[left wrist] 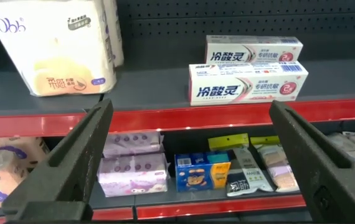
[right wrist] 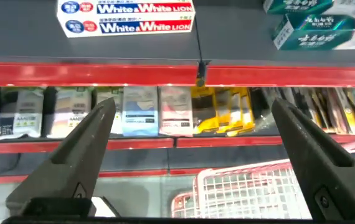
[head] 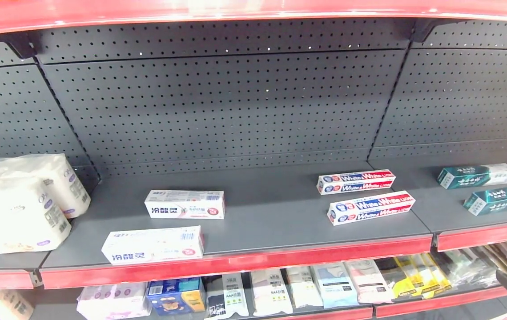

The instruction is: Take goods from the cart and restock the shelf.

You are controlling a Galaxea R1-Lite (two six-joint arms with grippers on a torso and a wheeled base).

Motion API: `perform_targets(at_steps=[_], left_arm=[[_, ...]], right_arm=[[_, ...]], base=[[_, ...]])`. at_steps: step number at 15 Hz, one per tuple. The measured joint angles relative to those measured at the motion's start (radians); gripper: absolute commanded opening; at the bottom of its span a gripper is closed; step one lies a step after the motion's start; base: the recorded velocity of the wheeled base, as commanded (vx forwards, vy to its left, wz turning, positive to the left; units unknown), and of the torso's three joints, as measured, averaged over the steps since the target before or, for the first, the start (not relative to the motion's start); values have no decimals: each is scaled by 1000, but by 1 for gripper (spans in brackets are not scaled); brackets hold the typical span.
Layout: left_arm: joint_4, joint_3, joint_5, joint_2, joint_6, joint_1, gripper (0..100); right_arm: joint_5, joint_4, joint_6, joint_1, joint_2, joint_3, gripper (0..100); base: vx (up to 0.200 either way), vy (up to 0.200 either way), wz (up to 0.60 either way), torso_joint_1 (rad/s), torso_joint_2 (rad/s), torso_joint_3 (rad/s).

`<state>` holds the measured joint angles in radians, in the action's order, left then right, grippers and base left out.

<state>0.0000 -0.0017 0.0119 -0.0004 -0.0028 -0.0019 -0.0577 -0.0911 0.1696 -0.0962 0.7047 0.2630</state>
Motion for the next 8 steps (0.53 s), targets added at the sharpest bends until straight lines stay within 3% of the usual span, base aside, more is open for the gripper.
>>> perform_targets(at_steps=[8], left_arm=[[0, 0, 0, 0, 0, 0, 100]], right_arm=[[-61, 14, 0, 1, -277, -126, 100]], base=[[0, 0, 0, 0, 0, 0]])
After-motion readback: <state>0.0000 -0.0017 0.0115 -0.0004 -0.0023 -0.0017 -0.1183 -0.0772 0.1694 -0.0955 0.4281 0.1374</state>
